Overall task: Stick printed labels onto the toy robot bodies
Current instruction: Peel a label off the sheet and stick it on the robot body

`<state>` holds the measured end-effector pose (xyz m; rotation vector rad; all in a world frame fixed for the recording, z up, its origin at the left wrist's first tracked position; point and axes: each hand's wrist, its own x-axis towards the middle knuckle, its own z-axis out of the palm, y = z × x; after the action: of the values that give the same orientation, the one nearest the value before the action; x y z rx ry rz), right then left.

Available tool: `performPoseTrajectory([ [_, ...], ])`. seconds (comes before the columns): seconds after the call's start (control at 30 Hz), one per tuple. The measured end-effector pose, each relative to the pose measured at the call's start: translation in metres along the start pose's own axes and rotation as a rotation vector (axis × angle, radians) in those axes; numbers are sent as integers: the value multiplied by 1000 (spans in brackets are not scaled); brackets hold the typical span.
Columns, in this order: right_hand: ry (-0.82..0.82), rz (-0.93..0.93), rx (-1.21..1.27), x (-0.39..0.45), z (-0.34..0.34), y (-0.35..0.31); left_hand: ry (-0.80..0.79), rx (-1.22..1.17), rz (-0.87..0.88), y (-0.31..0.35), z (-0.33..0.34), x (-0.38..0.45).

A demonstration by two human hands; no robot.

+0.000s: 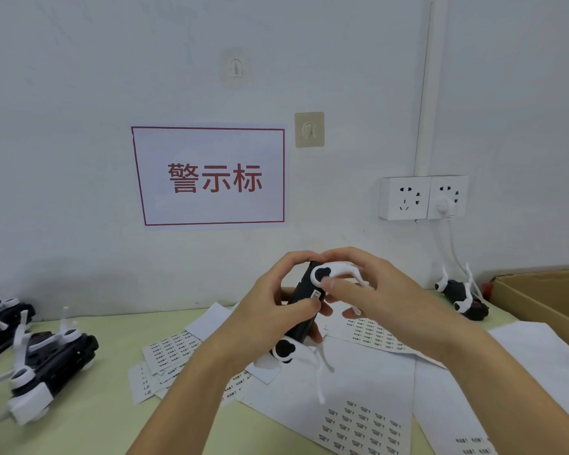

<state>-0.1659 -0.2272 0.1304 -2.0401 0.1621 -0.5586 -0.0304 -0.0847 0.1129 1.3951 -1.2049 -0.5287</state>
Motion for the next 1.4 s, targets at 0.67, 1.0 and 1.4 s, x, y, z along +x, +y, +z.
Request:
performPoseTrajectory([
  [0.67,105,19,128,8,16,9,-12,94,-20,-5,-5,-3],
  [1.0,425,133,459,19,7,18,191,-104,-85,-12,-9,6],
  [1.4,289,158,602,15,8,20,425,-343,-40,-16,-7,12],
])
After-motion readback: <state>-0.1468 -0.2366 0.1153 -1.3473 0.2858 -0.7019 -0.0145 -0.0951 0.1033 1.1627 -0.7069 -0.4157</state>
